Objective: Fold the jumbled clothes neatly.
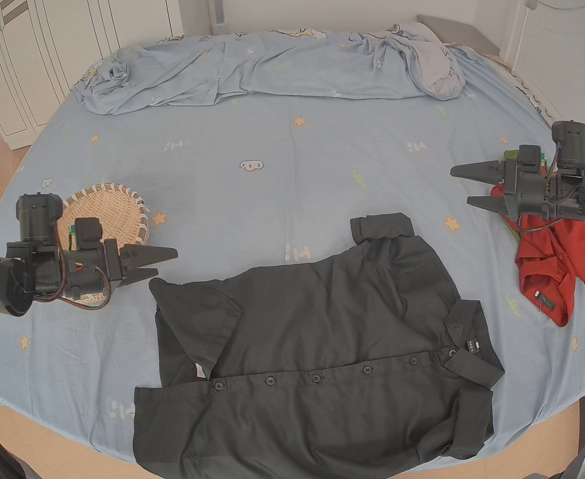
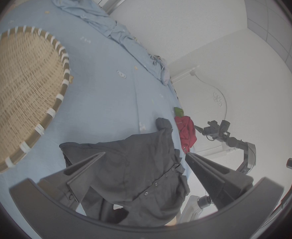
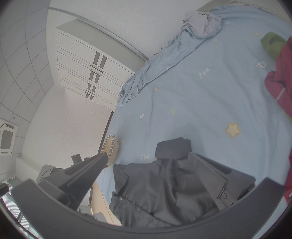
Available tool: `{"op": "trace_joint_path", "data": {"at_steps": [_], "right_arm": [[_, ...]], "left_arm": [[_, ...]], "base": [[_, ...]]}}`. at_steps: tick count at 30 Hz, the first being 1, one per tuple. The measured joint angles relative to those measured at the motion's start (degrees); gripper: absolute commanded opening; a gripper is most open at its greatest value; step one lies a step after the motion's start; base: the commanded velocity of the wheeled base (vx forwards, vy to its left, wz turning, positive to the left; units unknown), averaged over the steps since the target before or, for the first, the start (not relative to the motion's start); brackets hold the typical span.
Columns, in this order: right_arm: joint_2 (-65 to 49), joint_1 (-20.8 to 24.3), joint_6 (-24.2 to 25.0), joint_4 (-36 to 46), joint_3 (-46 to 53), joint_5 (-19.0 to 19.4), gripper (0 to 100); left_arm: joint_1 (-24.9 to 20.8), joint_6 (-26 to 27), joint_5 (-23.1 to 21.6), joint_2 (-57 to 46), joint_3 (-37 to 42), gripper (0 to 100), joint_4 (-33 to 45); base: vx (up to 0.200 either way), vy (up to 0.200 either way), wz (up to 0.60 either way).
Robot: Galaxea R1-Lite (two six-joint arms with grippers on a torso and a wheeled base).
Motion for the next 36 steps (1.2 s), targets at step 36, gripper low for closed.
{"op": "trace_joint_path", "data": {"at_steps": [36], "right_arm": [[19.70,-2.78,-0.22,-3.73,-13.14,3.07,100]], "left_arm": [[3.23,3.45,8.29,9.07,7.75,100,-9.61]], "base": [[0.000,0.000,0.00]]}}
